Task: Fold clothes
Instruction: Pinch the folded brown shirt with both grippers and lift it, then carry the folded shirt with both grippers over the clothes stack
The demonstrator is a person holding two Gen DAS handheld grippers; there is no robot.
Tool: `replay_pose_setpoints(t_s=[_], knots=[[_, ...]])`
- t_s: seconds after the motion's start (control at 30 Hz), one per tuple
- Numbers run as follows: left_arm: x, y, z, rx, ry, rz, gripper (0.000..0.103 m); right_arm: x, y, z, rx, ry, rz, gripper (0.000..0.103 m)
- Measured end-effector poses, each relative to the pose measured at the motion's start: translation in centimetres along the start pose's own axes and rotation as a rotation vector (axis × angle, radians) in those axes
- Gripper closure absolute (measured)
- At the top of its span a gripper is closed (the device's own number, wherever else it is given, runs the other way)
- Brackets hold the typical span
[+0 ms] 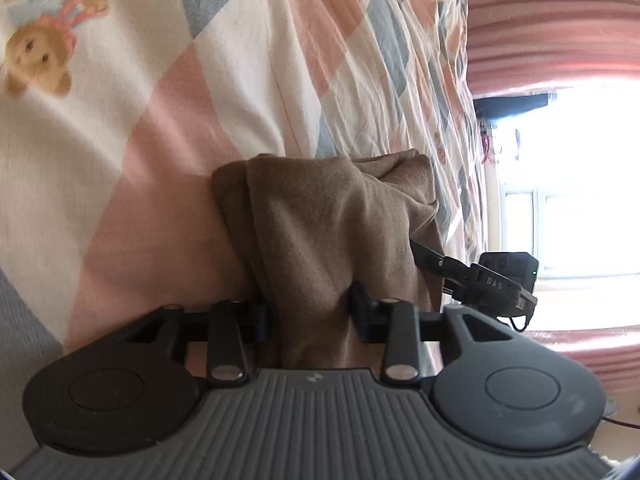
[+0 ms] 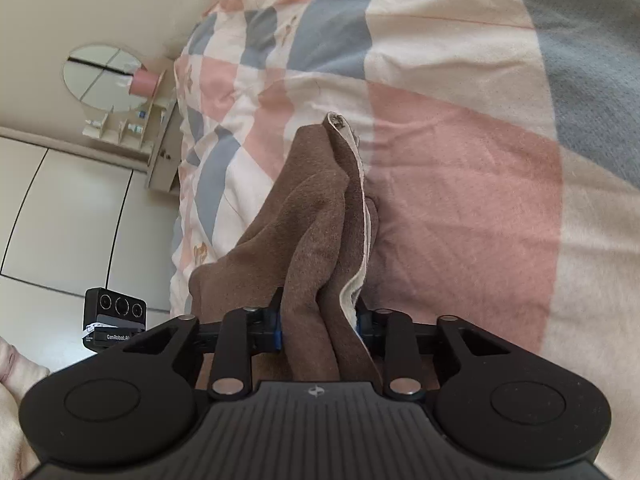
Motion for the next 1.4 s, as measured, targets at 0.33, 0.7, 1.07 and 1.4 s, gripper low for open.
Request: replay_pose_setpoints(t_s=[0.33,0.7,1.07,1.4], knots=[[1.3,6.4,-2.4,0.037,-0.121,0.357,0.089,-12.4,-5.6,-6.6,-0.057,0.492,0.195,0.081],[-11.2,15.9,-3.7,-0.011,-0.668,0.877,0.09,-43.7,-20.4,-7.8,-0.123,1.269,0.88,0.084],[-43.5,34.5,-5.6,-0.415,-1.267,1.483,0.09,-66.7,-37.6,-11.0,-0.327,2.227,1.238,0.084],[-74.1,45.2,-4.5,-0.615,-1.455,1.806,0.089,-83.5,-35.7,-19.2,-0.254,2.762,1.306,0.084]])
Point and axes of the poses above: each gripper's, at about its wrist camera, not at the fingertips, and z roughly the way its jaws point, y to its right, x to its top, the point moved 6 cm from there along z, roughly the way its jaws point, and after that the axes turned 2 degrees about z, right-handed, at the moved point
